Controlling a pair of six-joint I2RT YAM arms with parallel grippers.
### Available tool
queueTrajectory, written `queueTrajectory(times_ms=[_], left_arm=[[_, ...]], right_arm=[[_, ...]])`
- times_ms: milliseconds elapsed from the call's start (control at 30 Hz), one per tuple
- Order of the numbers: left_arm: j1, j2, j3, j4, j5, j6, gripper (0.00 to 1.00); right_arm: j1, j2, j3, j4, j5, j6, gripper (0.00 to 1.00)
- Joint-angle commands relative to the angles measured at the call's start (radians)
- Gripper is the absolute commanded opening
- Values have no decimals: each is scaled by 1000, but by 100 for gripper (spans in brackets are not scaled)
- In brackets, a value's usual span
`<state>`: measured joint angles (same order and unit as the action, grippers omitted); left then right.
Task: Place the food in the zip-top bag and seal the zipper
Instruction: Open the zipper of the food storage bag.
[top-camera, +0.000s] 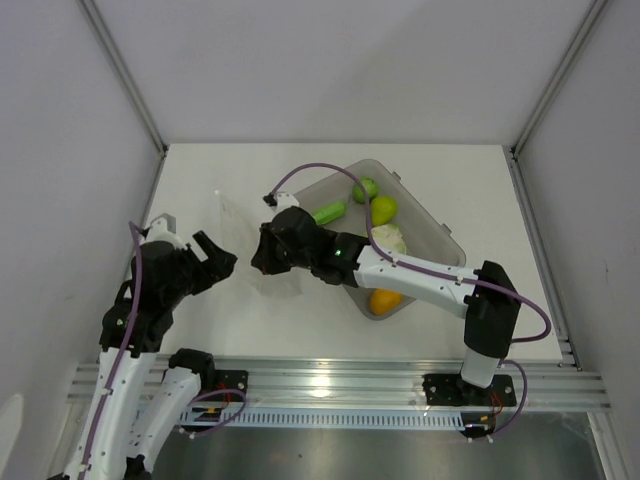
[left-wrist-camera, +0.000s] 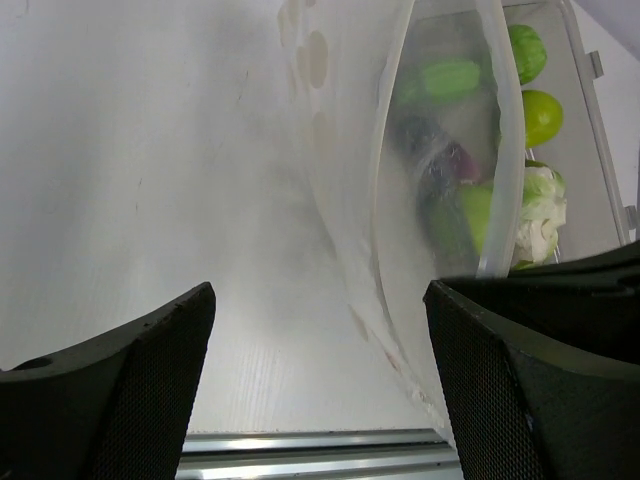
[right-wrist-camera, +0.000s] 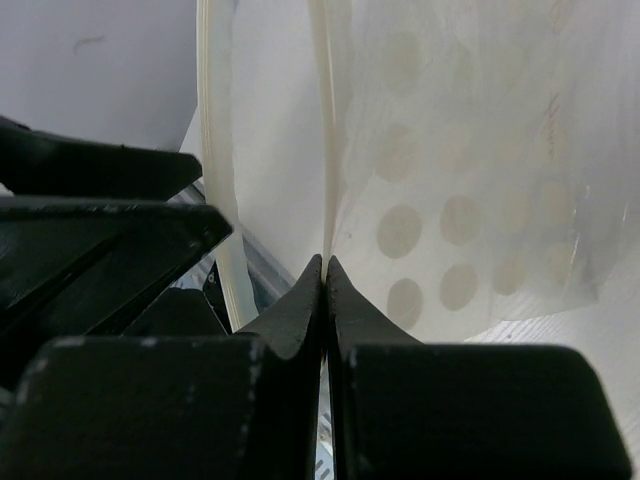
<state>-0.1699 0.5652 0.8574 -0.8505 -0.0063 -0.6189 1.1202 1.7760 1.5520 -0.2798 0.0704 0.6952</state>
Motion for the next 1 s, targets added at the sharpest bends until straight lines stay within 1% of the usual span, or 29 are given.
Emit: queueTrajectory(times_ms=[0,133,167,200,233,267,300,367,400,467,500,533,567,600,633,667,700,733,767,833,967], left_arm=[[-6,25,-6,68,-11,7,88],[-6,65,-14,103,-1,5,86],[-6,70,-15,123,21,8,81],[-6,78,-18,131,25,22,74],[-6,79,-26,134,20,24,59],[-6,79,-31,133,13,25,54],[-6,76,-34,131,12,28,42],[-6,68,-50,128,20,38,35],[-6,56,-60,128,25,41,28],[-6,44,-67,128,32,57,22],[-6,39,-66,117,29,71,10],[-6,32,-60,105,20,77,3],[-6,27,-51,90,13,84,1],[-6,22,-26,76,11,100,1],[-6,9,-15,56,-32,113,1],[-6,2,-6,44,-40,137,1],[-6,-2,52,28,-47,152,1],[-6,-2,71,-10,-55,168,1],[-6,4,121,-28,-57,198,1],[-6,18,217,-88,-95,220,1],[-6,87,327,-188,-132,294,1]], right_arm=[[16,-46,45,5,14,-28,0],[27,-44,56,2,3,-34,0],[29,-47,56,2,2,-33,0],[29,-49,53,2,3,-28,0],[26,-53,53,4,3,-22,0],[21,-64,54,7,2,-14,0],[18,-70,54,13,-1,-8,0],[3,-88,53,24,-24,18,0],[-5,-95,51,36,-37,26,0],[-19,-101,51,47,-93,53,0],[-37,-104,48,53,-110,62,0],[-45,-107,43,53,-132,69,0],[-56,-109,37,54,-139,85,0],[-72,-115,31,56,-145,96,0],[-85,-121,22,60,-153,108,0],[-97,-124,-4,70,-178,121,0],[-120,-134,-16,86,-190,159,0],[-135,-138,-32,93,-202,177,0],[-148,-141,-55,97,-222,196,0],[-172,-138,-59,70,-222,216,0],[-184,-103,-53,13,-233,233,0]])
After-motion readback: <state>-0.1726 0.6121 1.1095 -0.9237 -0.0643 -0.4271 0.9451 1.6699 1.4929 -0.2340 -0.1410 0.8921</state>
